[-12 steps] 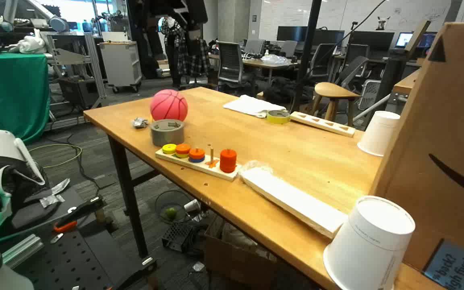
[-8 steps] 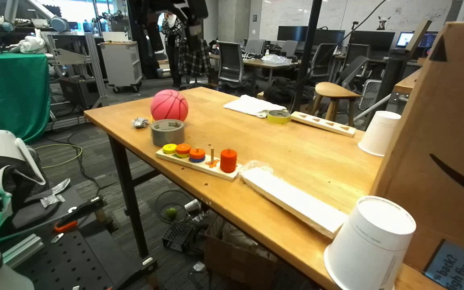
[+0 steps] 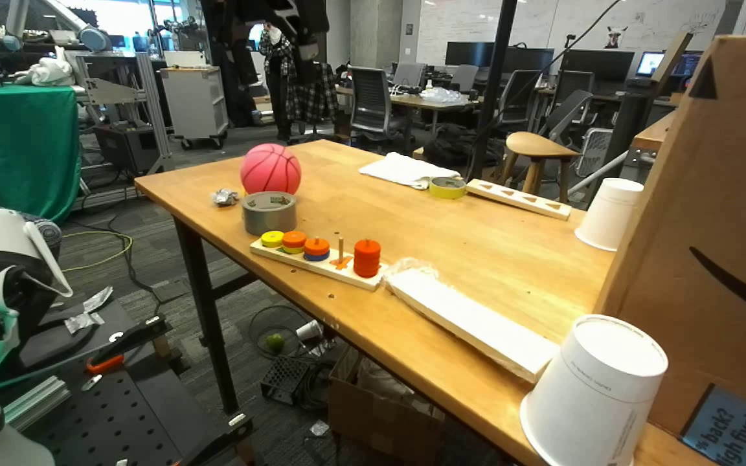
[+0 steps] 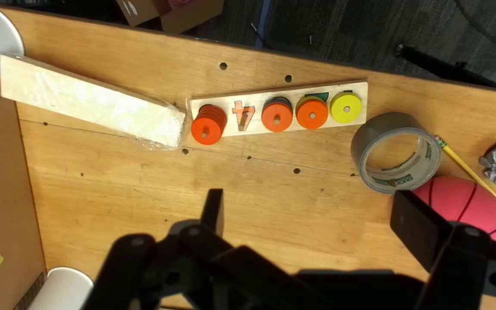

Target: Move the ball to the right

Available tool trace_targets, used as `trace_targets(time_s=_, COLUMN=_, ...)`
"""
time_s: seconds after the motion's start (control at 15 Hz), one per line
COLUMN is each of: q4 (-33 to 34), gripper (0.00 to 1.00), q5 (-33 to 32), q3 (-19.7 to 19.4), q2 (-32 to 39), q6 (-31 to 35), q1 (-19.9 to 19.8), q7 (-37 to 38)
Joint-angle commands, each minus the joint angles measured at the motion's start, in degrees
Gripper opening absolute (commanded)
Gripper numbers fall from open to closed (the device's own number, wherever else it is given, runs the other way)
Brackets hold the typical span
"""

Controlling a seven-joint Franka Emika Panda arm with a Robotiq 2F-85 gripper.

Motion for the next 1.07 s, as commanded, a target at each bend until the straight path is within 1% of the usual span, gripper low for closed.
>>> trace_targets(time_s=0.0, q4=-0.6, gripper=1.0, q5=1.2, q3=2.5, q2=-1.0, q6=1.7, q1=3.8, q7=1.1)
trace_targets(time_s=0.27, q4=-0.4, gripper=1.0, q5=3.9, q3=7.5, q2=0.5, q6=3.7, q1=9.4, q7=3.8)
trace_targets(time_s=0.47, q4=1.2, gripper=1.0, q5=7.6, q3=11.4, q2=4.7, q6=8.2, q1=14.5, q7=5.2)
trace_targets(time_s=0.67, q4=4.0, gripper=1.0, q5=10.9, q3=13.7, q2=11.5, q6=13.5, q1=18.7, q7=4.8)
trace_targets(time_s=0.8, q4=6.5, gripper=1.0, q5=13.1, q3=14.2, q2=17.0, q6=16.8, q1=21.1, q7=3.7)
trace_targets(time_s=1.0, q4=11.4, gripper=1.0, q5=14.9, q3=14.7, q2=25.7, q6=20.0, q1=22.9, q7=2.6)
